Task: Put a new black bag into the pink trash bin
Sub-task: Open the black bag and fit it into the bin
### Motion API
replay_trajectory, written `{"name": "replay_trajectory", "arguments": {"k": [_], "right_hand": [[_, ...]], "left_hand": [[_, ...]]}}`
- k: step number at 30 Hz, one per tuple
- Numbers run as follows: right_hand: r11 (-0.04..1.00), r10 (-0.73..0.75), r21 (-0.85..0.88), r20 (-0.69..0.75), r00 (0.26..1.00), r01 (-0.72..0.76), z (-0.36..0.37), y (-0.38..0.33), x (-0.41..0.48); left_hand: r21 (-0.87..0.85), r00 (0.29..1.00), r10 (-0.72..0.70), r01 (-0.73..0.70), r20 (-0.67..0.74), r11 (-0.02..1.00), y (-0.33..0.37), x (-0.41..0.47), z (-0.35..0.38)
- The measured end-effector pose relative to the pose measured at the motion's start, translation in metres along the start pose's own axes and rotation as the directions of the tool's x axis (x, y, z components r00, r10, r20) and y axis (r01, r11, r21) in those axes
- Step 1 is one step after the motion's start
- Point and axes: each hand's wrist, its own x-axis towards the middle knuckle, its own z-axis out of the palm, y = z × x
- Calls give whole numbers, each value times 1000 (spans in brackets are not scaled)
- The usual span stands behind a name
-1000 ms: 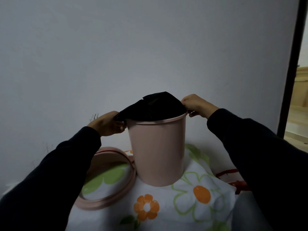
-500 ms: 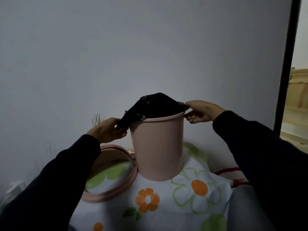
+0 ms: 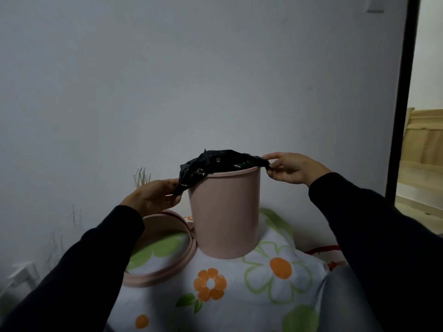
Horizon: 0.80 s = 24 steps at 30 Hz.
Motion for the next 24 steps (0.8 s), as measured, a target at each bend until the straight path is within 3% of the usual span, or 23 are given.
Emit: {"name": "replay_trajectory", "arguments": {"k": [3, 7, 11, 14, 20, 24], "right_hand": [[986, 48, 160, -2, 999, -47, 6, 1, -1], [992, 85, 86, 123, 989, -96, 8, 4, -8], [993, 27, 106, 183, 983, -47, 3, 6, -12], [998, -1, 56, 227, 974, -12, -2, 9, -14], [999, 16, 39, 244, 970, -26, -2, 14, -15], [989, -8, 149, 179, 984, -19, 0, 16, -9]], "left_hand": [[-131, 999, -1, -6, -49, 991, 3, -3, 5], [-317, 1000, -8, 13, 17, 948, 10, -19, 10], [-317, 992, 12, 29, 125, 948, 7, -27, 11], [-415, 972, 60, 40, 225, 909, -2, -27, 7], [-372, 973, 104, -21, 204, 928, -20, -22, 2], [-352, 980, 133, -73, 150, 933, -20, -25, 6]]}}
